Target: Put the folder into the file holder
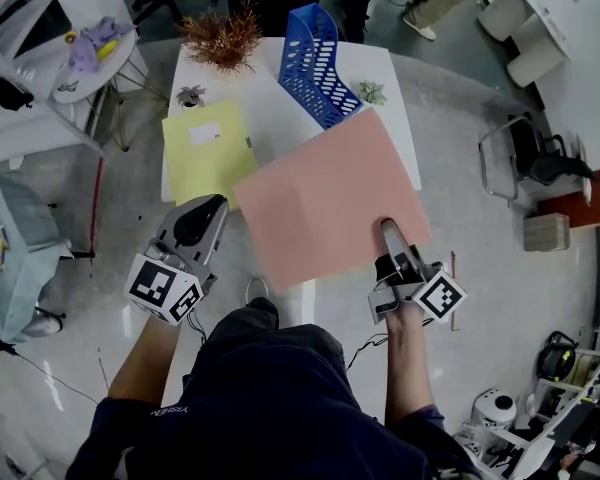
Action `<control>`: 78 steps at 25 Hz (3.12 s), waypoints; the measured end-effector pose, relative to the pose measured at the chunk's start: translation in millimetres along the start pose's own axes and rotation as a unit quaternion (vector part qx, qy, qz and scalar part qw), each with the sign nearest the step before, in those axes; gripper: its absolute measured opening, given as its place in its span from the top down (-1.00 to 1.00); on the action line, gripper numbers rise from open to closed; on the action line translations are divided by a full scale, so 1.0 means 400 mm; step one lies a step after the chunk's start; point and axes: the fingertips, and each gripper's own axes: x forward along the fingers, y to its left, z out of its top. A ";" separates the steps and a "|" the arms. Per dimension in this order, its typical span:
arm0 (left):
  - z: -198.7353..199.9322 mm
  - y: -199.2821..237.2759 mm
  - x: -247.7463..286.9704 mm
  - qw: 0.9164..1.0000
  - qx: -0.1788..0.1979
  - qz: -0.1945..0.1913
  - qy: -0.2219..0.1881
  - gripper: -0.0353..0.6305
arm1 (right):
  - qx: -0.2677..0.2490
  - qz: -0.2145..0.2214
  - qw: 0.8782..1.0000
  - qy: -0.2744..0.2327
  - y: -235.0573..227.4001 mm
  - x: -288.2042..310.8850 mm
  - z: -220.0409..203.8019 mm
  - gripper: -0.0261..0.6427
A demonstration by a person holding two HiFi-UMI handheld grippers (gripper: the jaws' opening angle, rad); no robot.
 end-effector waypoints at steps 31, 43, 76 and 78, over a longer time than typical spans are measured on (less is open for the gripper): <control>0.048 0.158 0.196 1.000 0.001 0.010 0.004 0.76 | -0.006 0.012 1.000 -0.003 -0.092 0.217 0.149 0.09; 0.063 0.174 0.356 0.999 -0.003 0.035 0.011 0.76 | -0.016 0.042 0.999 0.014 -0.178 0.309 0.307 0.09; 0.062 0.178 0.617 0.994 -0.017 0.106 0.011 0.76 | -0.142 0.093 0.984 0.057 -0.312 0.444 0.645 0.09; 0.060 0.178 0.619 0.994 -0.018 0.107 0.010 0.76 | -0.157 0.094 0.982 0.055 -0.302 0.447 0.655 0.09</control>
